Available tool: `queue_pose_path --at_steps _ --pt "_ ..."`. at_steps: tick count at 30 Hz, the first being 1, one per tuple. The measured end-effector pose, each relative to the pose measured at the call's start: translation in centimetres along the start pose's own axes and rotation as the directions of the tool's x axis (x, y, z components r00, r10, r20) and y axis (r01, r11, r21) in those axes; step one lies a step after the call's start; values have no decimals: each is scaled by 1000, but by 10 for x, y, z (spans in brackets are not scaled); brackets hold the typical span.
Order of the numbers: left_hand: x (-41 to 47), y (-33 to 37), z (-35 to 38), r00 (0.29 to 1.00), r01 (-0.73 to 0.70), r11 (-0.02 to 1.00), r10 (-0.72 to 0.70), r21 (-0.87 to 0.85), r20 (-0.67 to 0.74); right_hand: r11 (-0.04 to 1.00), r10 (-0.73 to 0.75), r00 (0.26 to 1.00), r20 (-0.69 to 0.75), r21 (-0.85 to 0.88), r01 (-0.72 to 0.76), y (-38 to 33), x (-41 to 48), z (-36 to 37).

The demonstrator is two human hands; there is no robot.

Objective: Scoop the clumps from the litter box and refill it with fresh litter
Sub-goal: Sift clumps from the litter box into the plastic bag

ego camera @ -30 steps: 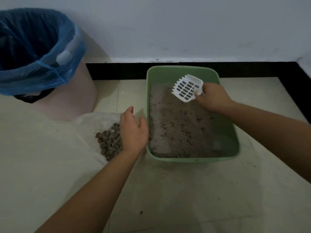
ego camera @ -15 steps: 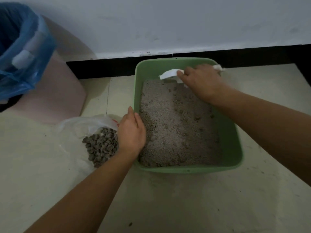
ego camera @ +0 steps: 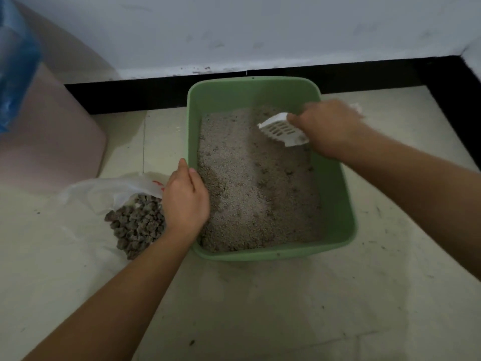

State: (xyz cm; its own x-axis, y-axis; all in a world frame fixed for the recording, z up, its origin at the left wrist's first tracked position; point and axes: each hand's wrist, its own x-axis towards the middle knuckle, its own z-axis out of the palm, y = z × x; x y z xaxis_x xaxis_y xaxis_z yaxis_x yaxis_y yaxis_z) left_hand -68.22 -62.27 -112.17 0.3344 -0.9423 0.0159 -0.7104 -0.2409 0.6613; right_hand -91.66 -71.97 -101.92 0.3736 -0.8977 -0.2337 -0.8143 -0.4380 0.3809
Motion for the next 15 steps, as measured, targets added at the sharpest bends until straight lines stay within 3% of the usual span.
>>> queue_pose_path --at_steps 6,11,15 --pt "-1 0 -1 1000 7 1000 -7 -29 0 978 -208 975 77 -7 210 -18 -29 -14" --pt "-1 -1 -1 999 34 998 -34 -51 4 994 -61 991 123 -85 71 -6 -38 -13" --pt "-2 2 -2 999 42 997 -42 -58 12 982 -180 967 181 -17 186 -11 -50 -16"
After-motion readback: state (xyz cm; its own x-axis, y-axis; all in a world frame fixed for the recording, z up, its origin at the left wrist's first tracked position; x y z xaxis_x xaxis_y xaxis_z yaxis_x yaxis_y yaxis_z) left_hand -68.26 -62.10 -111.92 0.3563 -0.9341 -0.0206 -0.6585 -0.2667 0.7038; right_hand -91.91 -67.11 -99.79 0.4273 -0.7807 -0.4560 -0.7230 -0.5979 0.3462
